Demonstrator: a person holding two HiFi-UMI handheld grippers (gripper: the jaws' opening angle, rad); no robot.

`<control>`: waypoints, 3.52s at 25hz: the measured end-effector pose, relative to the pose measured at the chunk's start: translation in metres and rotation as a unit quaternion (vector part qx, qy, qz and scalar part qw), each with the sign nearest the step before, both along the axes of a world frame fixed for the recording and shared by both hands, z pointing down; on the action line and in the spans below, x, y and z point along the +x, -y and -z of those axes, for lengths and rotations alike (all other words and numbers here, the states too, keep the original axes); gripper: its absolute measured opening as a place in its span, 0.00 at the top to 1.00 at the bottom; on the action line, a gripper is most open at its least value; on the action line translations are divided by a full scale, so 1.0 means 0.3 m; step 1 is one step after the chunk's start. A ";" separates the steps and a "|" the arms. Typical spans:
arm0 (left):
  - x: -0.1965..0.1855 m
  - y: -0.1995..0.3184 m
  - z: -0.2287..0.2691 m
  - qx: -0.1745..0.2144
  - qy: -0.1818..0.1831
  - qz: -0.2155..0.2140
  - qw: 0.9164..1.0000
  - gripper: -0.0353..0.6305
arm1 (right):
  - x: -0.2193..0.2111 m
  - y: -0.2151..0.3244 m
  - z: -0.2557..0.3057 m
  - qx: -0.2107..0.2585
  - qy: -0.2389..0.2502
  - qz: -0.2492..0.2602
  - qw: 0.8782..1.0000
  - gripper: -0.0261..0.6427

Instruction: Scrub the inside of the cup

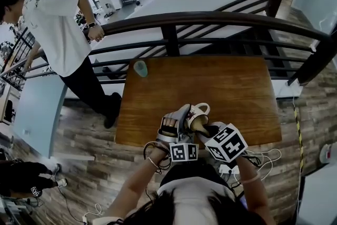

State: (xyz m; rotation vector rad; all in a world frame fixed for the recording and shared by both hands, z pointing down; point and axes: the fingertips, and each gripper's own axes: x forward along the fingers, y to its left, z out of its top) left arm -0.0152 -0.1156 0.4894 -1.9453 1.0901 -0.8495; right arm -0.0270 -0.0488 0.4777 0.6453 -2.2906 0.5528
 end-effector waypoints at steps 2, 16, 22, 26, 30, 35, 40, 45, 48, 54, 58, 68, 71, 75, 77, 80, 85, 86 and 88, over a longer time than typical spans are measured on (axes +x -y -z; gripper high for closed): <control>0.014 -0.012 0.007 0.007 0.001 -0.007 1.000 0.36 | -0.005 -0.009 0.013 -0.035 0.040 -0.003 0.999 0.84; 0.066 -0.068 0.047 0.029 -0.028 -0.031 0.999 0.36 | -0.015 -0.026 0.108 -0.156 0.260 -0.038 0.952 0.86; 0.059 -0.072 0.077 0.040 -0.051 -0.022 0.998 0.36 | -0.016 -0.021 0.161 -0.189 0.355 -0.054 0.914 0.86; 0.047 -0.071 0.103 0.042 -0.061 -0.019 0.997 0.36 | -0.019 -0.009 0.215 -0.215 0.434 -0.064 0.873 0.86; 0.042 -0.071 0.126 0.059 -0.062 -0.019 0.996 0.36 | -0.008 -0.005 0.237 -0.242 0.493 -0.082 0.832 0.86; 0.038 -0.061 0.139 0.071 -0.076 -0.012 0.995 0.36 | 0.017 0.023 0.270 -0.287 0.589 -0.107 0.748 0.86; 0.014 -0.039 0.154 0.075 -0.085 -0.011 0.994 0.36 | 0.010 0.054 0.302 -0.324 0.642 -0.115 0.685 0.86; 0.024 -0.025 0.159 0.066 -0.084 -0.019 0.994 0.36 | 0.010 0.064 0.298 -0.298 0.601 -0.101 0.735 0.86; 0.031 -0.019 0.149 0.062 -0.076 -0.022 0.995 0.36 | 0.000 0.063 0.285 -0.261 0.541 -0.079 0.796 0.86; 0.032 -0.018 0.122 0.067 -0.037 -0.042 0.996 0.36 | -0.028 0.054 0.233 -0.201 0.425 -0.035 0.882 0.86; 0.034 -0.019 0.101 0.061 -0.020 -0.051 0.997 0.36 | -0.038 0.037 0.200 -0.162 0.343 0.001 0.925 0.86; 0.052 -0.023 0.068 0.049 0.016 -0.063 0.997 0.36 | -0.037 -0.002 0.126 -0.082 0.146 0.100 0.981 0.86; 0.056 -0.028 0.048 0.048 0.031 -0.065 0.996 0.36 | -0.032 -0.015 0.094 -0.062 0.095 0.126 0.986 0.86; 0.057 -0.033 0.031 0.045 0.047 -0.068 0.996 0.36 | -0.032 -0.032 0.059 -0.030 0.025 0.159 0.986 0.86; 0.058 -0.031 0.025 0.040 0.053 -0.069 0.995 0.36 | -0.031 -0.035 0.045 -0.013 -0.009 0.176 0.984 0.86; 0.059 -0.022 0.018 0.036 0.060 -0.071 0.995 0.36 | -0.028 -0.031 0.023 0.011 -0.055 0.198 0.979 0.86; 0.069 -0.031 -0.009 0.029 0.077 -0.077 0.994 0.36 | -0.021 -0.054 0.002 0.035 -0.122 0.232 0.964 0.86; 0.073 -0.034 -0.011 0.028 0.081 -0.079 0.993 0.36 | -0.017 -0.059 -0.002 0.042 -0.139 0.241 0.960 0.86; 0.081 -0.038 -0.014 0.026 0.088 -0.083 0.992 0.36 | -0.006 -0.064 -0.015 0.057 -0.173 0.257 0.949 0.86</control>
